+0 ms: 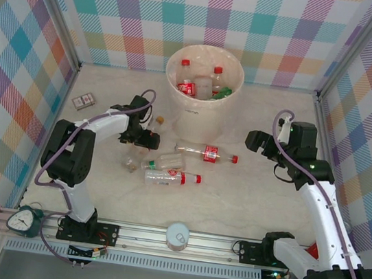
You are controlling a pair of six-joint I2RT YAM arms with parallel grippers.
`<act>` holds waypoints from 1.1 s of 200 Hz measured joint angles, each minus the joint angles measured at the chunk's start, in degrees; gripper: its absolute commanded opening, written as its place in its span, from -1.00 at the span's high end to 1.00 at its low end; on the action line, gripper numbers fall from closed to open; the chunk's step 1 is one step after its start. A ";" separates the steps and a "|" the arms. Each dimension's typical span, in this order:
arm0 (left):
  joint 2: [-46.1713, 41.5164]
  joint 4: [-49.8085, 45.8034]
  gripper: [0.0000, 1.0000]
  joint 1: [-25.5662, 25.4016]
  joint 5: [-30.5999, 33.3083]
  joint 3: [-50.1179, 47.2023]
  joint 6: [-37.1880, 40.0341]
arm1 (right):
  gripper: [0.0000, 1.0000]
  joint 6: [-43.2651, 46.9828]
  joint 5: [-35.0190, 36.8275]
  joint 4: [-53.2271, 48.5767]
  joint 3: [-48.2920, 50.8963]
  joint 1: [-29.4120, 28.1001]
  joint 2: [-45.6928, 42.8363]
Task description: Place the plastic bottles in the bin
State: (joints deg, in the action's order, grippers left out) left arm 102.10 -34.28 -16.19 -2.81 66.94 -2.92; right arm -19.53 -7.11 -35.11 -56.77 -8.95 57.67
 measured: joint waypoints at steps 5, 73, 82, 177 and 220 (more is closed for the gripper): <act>0.07 0.00 -0.66 0.00 0.28 0.00 -0.35 | -0.98 -0.11 -0.02 0.07 0.00 0.00 0.02; 0.04 -0.90 -0.39 0.87 5.53 1.14 -3.13 | -0.98 -0.57 -0.85 0.76 0.00 0.07 1.11; -0.07 -1.40 -0.37 1.38 6.27 1.90 -3.34 | -0.98 -0.57 -0.85 0.79 0.00 0.07 1.11; -15.89 -2.08 -0.12 3.96 20.63 21.94 -8.28 | -0.98 -0.61 -0.83 0.74 0.00 0.76 0.96; -27.43 10.58 0.09 3.17 22.40 24.13 -14.38 | -0.98 -0.96 -0.81 0.57 0.57 0.76 -0.17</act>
State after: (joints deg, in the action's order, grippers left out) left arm 74.67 -23.70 -13.02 19.59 91.07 -17.30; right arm -20.49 -7.92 -34.54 -56.21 -8.19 57.49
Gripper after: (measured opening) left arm 0.603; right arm 0.990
